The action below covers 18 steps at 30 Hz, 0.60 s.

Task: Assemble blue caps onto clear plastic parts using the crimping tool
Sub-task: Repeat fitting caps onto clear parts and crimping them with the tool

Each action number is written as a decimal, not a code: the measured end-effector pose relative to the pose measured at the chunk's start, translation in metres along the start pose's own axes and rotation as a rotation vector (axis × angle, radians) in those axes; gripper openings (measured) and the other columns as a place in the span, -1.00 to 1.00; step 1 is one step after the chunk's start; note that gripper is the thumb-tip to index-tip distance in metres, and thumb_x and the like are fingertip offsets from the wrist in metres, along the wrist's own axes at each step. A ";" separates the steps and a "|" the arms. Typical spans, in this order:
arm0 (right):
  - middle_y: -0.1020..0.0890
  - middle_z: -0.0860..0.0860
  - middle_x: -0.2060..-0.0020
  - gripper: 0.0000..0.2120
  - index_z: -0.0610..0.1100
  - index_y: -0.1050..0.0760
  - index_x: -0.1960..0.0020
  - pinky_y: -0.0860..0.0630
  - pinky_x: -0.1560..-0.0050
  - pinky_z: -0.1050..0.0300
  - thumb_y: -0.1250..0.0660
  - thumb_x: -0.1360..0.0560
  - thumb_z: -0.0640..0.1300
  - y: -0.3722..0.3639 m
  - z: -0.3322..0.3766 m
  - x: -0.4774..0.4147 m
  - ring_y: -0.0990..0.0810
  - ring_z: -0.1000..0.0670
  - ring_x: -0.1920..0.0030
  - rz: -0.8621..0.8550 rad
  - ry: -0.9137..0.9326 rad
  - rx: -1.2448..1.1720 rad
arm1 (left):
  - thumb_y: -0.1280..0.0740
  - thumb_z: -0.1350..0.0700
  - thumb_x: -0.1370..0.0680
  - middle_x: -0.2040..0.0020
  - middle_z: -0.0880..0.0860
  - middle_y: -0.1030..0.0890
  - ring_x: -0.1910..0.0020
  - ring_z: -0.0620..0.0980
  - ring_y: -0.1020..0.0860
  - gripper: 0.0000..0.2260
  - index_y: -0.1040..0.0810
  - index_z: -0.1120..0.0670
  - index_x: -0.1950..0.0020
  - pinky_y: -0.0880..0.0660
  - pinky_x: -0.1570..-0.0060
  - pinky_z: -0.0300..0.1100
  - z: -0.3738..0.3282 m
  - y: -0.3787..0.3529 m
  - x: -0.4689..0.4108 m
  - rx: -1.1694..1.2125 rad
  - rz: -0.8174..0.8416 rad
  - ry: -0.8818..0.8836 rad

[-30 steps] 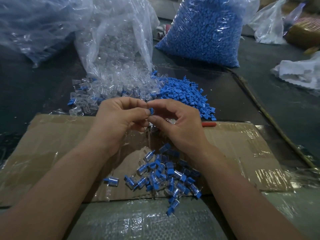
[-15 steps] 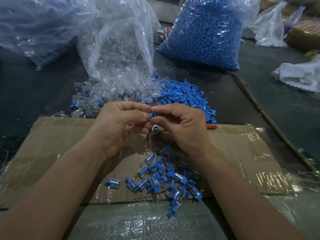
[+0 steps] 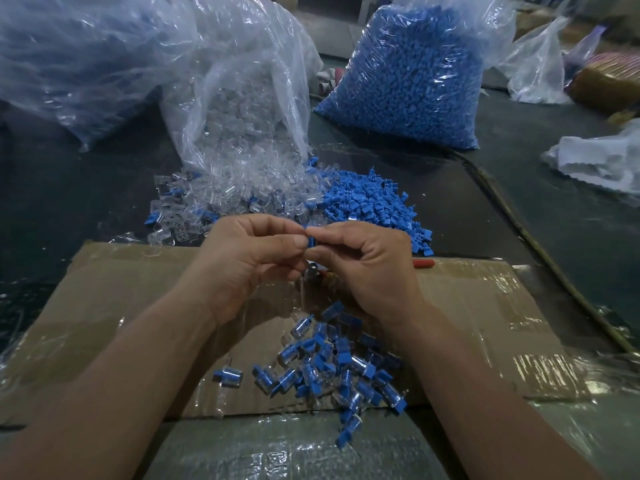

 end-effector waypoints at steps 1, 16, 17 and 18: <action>-0.60 0.09 0.14 -0.65 -0.16 -0.51 -0.08 -0.52 0.05 0.36 -0.45 -0.31 -0.24 0.000 0.000 0.000 -0.60 0.20 0.11 0.000 0.004 0.002 | -0.37 0.27 -0.18 0.45 0.10 -0.60 0.50 -0.07 -0.56 -0.83 -0.55 0.24 0.25 -0.51 0.50 -0.33 0.000 0.000 0.000 -0.009 -0.002 0.002; -0.59 0.18 0.19 -0.69 -0.13 -0.58 -0.06 -0.51 0.06 0.37 -0.47 -0.32 -0.20 0.001 -0.001 -0.003 -0.59 0.17 0.13 0.124 -0.034 0.090 | -0.36 0.34 -0.28 0.47 0.10 -0.57 0.52 -0.07 -0.53 -0.93 -0.54 0.24 0.27 -0.49 0.52 -0.32 0.006 0.005 -0.006 -0.047 -0.013 0.005; -0.57 0.23 0.20 -0.69 -0.07 -0.57 -0.06 -0.51 0.07 0.39 -0.46 -0.33 -0.16 0.004 -0.004 -0.004 -0.59 0.19 0.13 0.129 -0.078 0.108 | -0.36 0.32 -0.25 0.48 0.10 -0.56 0.53 -0.07 -0.53 -0.91 -0.54 0.25 0.27 -0.49 0.52 -0.32 0.006 0.005 -0.006 -0.025 -0.020 0.009; -0.56 0.27 0.21 -0.71 0.00 -0.55 -0.05 -0.50 0.08 0.41 -0.45 -0.34 -0.14 0.009 -0.007 -0.005 -0.58 0.21 0.13 0.122 -0.134 0.124 | -0.36 0.31 -0.23 0.48 0.11 -0.55 0.53 -0.07 -0.52 -0.90 -0.53 0.25 0.27 -0.49 0.52 -0.32 0.006 0.005 -0.006 -0.001 -0.028 0.013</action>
Point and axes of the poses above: each hand's wrist, its own x-axis away from the middle knuckle, its own y-axis out of the back of the hand, z = x × y, the point moved 6 cm from there along -x, towards the middle knuckle
